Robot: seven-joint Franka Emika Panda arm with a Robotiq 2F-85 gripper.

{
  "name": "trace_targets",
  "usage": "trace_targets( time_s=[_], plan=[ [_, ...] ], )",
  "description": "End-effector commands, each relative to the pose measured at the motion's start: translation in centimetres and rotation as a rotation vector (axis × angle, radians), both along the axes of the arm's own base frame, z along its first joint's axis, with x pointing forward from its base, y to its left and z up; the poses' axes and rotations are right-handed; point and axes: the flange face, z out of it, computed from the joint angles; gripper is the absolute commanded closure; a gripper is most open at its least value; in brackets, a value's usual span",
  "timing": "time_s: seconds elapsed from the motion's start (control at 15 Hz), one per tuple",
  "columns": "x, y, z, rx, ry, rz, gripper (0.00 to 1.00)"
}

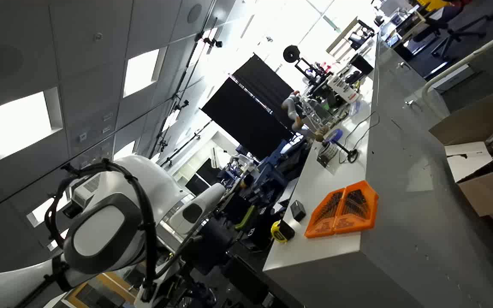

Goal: Close the orange box

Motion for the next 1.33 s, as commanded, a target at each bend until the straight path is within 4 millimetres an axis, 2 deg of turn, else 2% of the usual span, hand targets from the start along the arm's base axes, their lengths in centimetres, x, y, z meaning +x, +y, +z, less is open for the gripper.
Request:
trace_targets(
  time_s=[0.0,0.47,0.53,0.8,1.27],
  plan=[
    [0.0,0.0,0.1,0.0,0.001,0.0,0.0],
    [0.0,0.0,0.1,0.0,0.001,0.0,0.0],
    [0.6,0.0,-0.1,0.009,-0.008,-0.004,0.0],
    [4.6,0.4,-1.1,0.084,-0.071,-0.008,0.0],
    [13.7,0.2,-2.4,0.289,-0.236,0.031,0.0]
  ],
)
